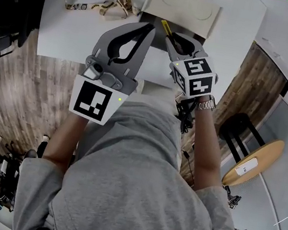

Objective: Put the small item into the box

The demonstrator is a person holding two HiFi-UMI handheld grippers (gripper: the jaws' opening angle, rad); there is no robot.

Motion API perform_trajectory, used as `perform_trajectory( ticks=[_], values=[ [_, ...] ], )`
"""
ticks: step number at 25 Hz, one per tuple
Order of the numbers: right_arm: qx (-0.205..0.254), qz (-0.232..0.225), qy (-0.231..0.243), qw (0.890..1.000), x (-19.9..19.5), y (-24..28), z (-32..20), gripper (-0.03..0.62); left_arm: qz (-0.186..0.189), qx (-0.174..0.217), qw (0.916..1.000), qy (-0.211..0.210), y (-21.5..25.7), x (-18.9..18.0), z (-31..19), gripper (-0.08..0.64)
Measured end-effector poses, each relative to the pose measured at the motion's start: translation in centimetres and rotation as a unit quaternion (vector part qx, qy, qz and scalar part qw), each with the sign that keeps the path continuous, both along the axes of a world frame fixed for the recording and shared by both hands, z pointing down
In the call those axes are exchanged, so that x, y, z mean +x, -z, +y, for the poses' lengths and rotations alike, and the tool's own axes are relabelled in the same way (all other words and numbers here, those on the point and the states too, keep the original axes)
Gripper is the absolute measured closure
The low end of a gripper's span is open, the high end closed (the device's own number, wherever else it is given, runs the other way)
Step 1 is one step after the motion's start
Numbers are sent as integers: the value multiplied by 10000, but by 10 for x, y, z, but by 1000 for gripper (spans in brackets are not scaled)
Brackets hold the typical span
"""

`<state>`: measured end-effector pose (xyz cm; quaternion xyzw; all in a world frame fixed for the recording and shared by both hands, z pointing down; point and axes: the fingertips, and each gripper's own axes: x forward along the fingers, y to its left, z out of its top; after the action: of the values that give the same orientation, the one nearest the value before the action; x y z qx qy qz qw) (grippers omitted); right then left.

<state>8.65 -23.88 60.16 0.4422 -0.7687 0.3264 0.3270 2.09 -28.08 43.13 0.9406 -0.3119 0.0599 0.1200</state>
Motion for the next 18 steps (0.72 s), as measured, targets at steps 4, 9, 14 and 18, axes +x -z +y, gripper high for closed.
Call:
perform_trajectory(
  ticks=[4,9,14,18],
  values=[
    [-153,72,109,9998,-1,-10,3,511,-11,-9,10000,7,-2,-1,-2,557],
    [-387,168,213,9989,-1,-26,6,511,-27,-14,10000,9,-4,-2,-6,557],
    [-607,320,321,9971,-2,-40,9,511,-30,-39,10000,35,-6,-4,-10,557],
    [-719,448,342,9958,-2,-49,10,511,-53,-64,10000,30,-7,-5,-9,557]
  ],
)
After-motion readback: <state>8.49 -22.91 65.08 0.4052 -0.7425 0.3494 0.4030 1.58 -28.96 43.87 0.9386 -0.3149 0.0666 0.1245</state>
